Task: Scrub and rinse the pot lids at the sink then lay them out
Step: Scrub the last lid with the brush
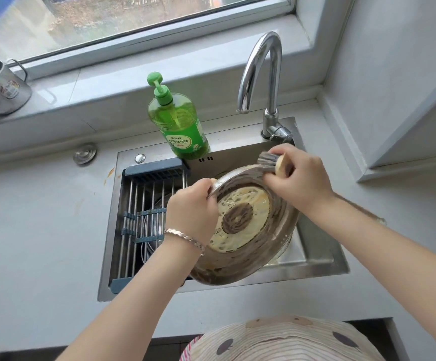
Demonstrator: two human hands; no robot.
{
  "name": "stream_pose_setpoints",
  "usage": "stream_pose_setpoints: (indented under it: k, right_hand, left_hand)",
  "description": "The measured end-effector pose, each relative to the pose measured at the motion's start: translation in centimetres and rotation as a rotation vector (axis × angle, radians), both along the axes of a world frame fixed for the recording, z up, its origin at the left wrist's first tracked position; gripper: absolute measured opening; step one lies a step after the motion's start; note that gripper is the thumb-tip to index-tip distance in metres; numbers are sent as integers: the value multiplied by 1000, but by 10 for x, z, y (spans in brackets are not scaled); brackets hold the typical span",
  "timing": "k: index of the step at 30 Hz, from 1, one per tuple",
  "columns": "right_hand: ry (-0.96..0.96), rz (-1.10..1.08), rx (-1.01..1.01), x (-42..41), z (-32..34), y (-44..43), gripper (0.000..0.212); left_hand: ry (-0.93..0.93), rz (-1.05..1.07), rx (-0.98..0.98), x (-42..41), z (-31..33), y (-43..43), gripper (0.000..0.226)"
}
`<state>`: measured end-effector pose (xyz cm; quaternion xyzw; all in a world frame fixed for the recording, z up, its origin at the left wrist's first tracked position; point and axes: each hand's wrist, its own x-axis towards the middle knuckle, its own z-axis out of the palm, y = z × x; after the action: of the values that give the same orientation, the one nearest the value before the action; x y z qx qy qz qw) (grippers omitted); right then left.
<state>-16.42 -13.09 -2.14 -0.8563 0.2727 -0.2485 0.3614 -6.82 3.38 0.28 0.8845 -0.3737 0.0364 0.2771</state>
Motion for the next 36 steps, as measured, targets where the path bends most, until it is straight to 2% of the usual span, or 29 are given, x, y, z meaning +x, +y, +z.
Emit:
stream_pose_setpoints:
  k: [2, 3, 4, 7, 8, 10, 12, 14, 15, 17, 19, 22, 25, 28, 30, 32, 34, 36]
  right_hand:
    - [126, -107, 239, -5, -8, -12, 21]
    - [164, -107, 218, -5, -9, -12, 21]
    - [171, -74, 137, -3, -4, -8, 21]
    - [33, 137, -208, 8, 19, 17, 23]
    - [10, 154, -260, 10, 21, 22, 23]
    - [58, 69, -160, 8, 16, 15, 21]
    - [213, -59, 41, 1, 4, 1, 15]
    - [326, -115, 89, -3, -8, -4, 12]
    - [323, -111, 47, -2, -8, -1, 13]
    - [164, -43, -127, 3, -3, 11, 19]
    - [20, -1, -187, 6, 4, 20, 23]
    - [-34, -95, 78, 3, -5, 9, 17]
    - [15, -282, 451, -7, -32, -6, 9]
    - [1, -411, 588, -12, -45, -6, 14]
    - [-102, -452, 574, -9, -39, -6, 26]
    - [-218, -407, 478, -6, -27, -7, 32]
    - [-273, -275, 293, -4, -14, -7, 21]
    - [-282, -92, 53, 1, -2, -4, 17]
  left_hand:
    - [16, 46, -46, 0, -2, 6, 16]
    - [9, 45, -53, -1, -2, 6, 16]
    - [-5, 26, -44, -2, -2, 5, 15]
    - [-45, -33, 2, -5, -5, 0, 14]
    - [-47, -42, -1, -4, -6, 1, 14]
    - [-47, -39, -17, -1, -5, 5, 14]
    - [-60, -13, -43, 1, -4, 12, 15]
    - [-93, -11, -40, 2, -2, 15, 18]
    - [-117, -24, -28, 1, -3, 14, 19]
    - [-145, -46, -21, 0, -4, 13, 20]
    - [-134, -33, -56, -1, -5, 14, 23]
    - [-42, 34, -191, 0, -4, 20, 18]
    - [175, 224, -423, -7, -1, 24, 20]
    - [329, 409, -604, -15, -4, 26, 21]
    - [353, 376, -566, -16, -7, 30, 23]
    - [361, 309, -435, -12, -5, 34, 36]
    - [335, 246, -323, -3, 3, 34, 37]
    - [227, 148, -211, 8, 9, 28, 22]
